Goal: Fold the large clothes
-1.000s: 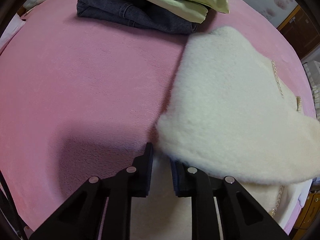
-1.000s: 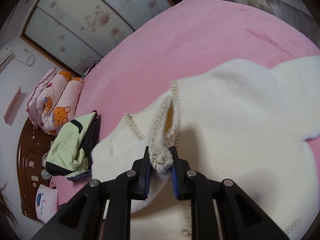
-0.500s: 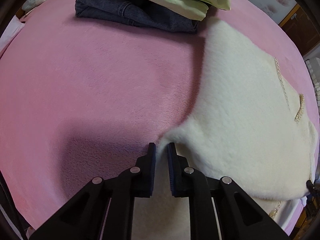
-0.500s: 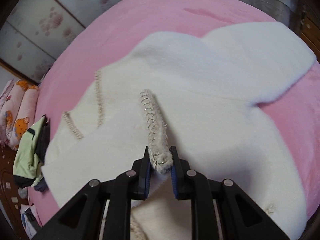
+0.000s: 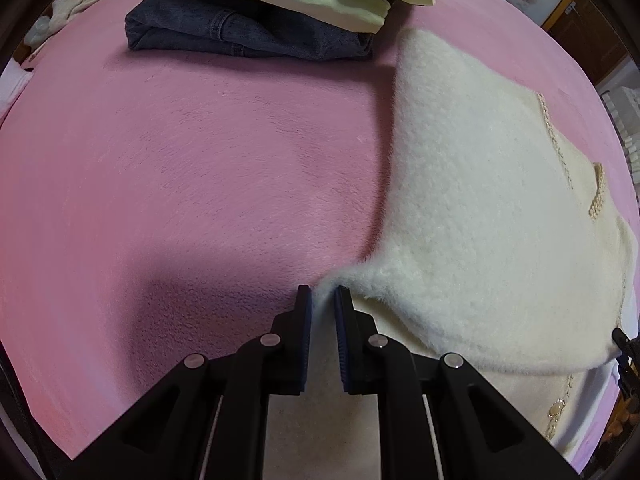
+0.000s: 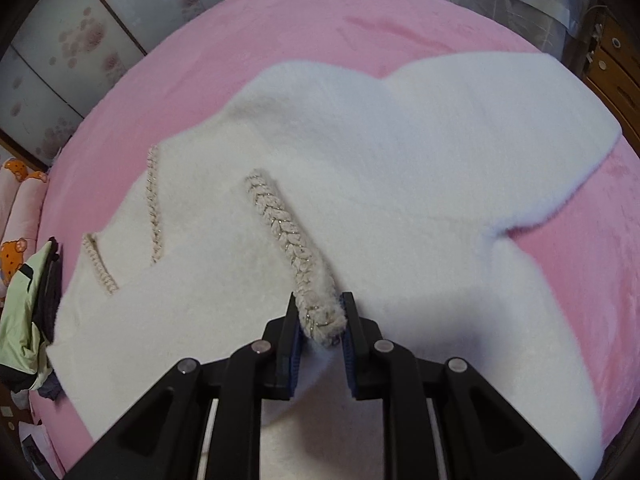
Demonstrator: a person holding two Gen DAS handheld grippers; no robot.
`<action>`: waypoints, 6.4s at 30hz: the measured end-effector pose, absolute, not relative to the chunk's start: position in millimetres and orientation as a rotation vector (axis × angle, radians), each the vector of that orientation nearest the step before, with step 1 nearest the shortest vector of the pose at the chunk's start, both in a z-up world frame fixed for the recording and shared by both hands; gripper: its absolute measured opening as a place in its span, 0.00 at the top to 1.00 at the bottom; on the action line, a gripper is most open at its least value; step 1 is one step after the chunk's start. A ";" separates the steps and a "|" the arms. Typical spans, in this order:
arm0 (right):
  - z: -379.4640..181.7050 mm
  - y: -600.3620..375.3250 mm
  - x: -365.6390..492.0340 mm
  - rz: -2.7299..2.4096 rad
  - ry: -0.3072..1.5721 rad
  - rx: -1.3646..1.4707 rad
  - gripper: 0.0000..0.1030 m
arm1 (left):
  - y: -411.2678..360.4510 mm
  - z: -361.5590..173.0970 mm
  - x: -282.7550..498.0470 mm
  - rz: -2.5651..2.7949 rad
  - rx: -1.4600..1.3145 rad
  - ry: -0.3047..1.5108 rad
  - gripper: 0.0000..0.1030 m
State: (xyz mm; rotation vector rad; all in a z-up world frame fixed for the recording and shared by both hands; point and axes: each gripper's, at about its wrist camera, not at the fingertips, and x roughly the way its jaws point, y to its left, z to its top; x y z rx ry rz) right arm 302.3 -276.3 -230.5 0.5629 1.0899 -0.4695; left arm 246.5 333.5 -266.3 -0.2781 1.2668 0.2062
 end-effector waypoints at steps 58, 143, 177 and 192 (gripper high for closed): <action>-252.4 -700.1 137.5 -0.659 0.663 1.244 0.51 | -258.9 -210.9 223.8 -0.390 0.094 1.407 0.27; -220.0 -327.0 213.6 -0.018 1.142 0.438 0.88 | 26.6 -281.6 308.0 -0.132 -0.706 1.270 0.86; -243.1 -380.5 269.3 -0.178 1.042 0.281 0.62 | 103.8 -250.8 321.7 0.122 -0.599 1.032 0.87; -242.4 -390.7 256.2 -0.163 1.009 0.385 0.82 | 122.8 -271.5 324.7 0.223 -0.553 1.115 0.86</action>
